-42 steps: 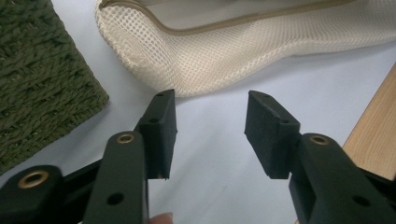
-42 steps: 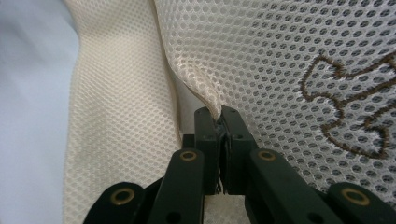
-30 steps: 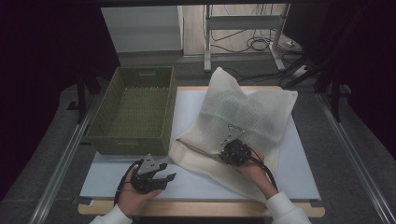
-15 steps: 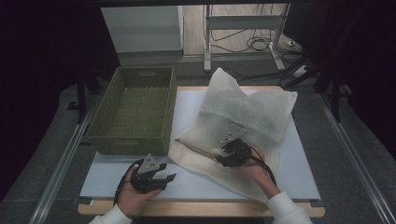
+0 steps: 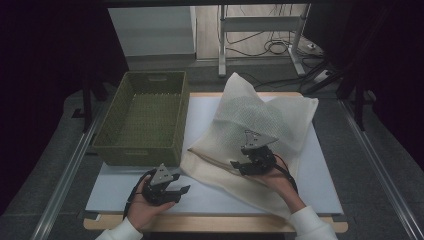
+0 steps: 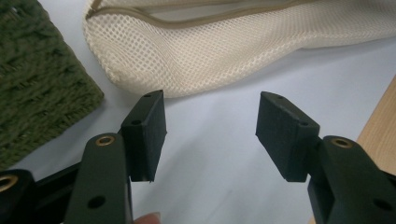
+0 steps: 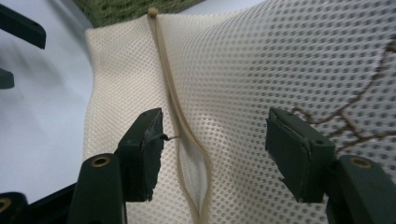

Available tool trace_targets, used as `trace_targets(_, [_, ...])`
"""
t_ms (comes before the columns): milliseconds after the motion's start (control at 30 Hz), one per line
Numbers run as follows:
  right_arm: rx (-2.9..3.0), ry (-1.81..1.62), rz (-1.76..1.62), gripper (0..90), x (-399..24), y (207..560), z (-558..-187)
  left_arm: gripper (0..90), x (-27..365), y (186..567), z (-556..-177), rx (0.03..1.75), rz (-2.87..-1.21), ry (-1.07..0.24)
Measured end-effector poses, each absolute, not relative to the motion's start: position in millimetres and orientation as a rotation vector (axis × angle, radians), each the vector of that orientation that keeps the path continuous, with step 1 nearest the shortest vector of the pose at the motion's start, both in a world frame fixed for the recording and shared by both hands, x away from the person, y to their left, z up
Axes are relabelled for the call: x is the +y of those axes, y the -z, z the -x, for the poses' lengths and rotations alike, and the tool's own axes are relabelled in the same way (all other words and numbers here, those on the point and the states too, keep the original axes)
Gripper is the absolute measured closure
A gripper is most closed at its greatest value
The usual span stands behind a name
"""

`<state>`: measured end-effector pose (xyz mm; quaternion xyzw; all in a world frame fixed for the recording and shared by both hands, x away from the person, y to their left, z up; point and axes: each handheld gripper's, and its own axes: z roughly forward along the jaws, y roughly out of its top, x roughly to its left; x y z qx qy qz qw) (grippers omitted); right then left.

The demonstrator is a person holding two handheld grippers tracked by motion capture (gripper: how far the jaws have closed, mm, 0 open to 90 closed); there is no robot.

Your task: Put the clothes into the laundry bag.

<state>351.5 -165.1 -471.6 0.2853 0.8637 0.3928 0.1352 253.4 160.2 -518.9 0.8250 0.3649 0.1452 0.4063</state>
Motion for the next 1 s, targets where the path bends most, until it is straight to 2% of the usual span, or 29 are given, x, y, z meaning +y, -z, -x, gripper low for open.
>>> trace_targets(233, [2.414, -1.194, -0.857, 32.1, -181.6, 464.8, -339.6, 39.5, 166.9, 512.0, -256.2, 0.947, -2.044, -0.381])
trace_targets(467, [2.253, -1.296, -0.923, 31.7, -226.0, 460.3, -314.9, 36.8, 183.7, 515.6, -250.5, 0.994, -2.02, -0.389])
trace_targets(733, [2.192, -1.327, -1.02, 30.7, -276.2, 487.2, -282.8, 36.1, 202.7, 516.8, -245.7, 1.034, -2.001, -0.396])
trace_targets(1000, [2.199, -1.268, -1.064, 30.0, -289.6, 504.0, -275.8, 36.0, 209.3, 521.3, -255.2, 1.056, -2.005, -0.379])
